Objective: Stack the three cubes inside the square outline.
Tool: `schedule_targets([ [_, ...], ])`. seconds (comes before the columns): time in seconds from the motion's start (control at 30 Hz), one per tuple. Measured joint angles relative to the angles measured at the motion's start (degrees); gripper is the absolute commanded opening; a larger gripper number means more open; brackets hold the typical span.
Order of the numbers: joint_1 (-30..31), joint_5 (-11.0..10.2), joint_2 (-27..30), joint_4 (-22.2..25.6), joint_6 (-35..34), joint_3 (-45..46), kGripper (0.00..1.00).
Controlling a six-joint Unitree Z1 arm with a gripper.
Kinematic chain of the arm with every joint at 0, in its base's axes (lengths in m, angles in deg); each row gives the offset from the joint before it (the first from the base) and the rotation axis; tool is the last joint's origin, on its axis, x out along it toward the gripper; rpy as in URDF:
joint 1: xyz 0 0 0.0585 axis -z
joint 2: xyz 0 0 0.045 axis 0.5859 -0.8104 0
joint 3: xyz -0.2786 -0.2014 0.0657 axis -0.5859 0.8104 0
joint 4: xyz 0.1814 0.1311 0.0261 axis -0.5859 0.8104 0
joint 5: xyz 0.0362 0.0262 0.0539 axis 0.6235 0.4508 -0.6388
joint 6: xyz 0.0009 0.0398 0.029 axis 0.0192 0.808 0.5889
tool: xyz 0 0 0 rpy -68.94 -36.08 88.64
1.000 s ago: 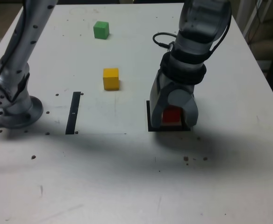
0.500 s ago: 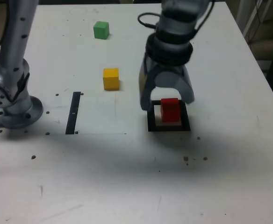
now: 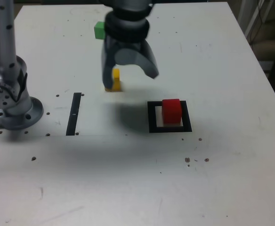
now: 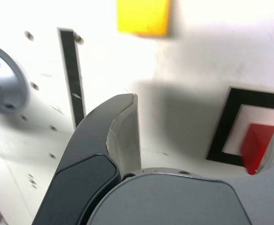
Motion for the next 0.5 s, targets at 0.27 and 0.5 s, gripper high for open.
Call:
schedule_targets([
  [0.27,-5.4,-2.6,4.0,0.9,5.6,3.1,0.99],
  [0.5,-12.2,-4.4,3.9,-2.6,11.3,8.5,0.99],
])
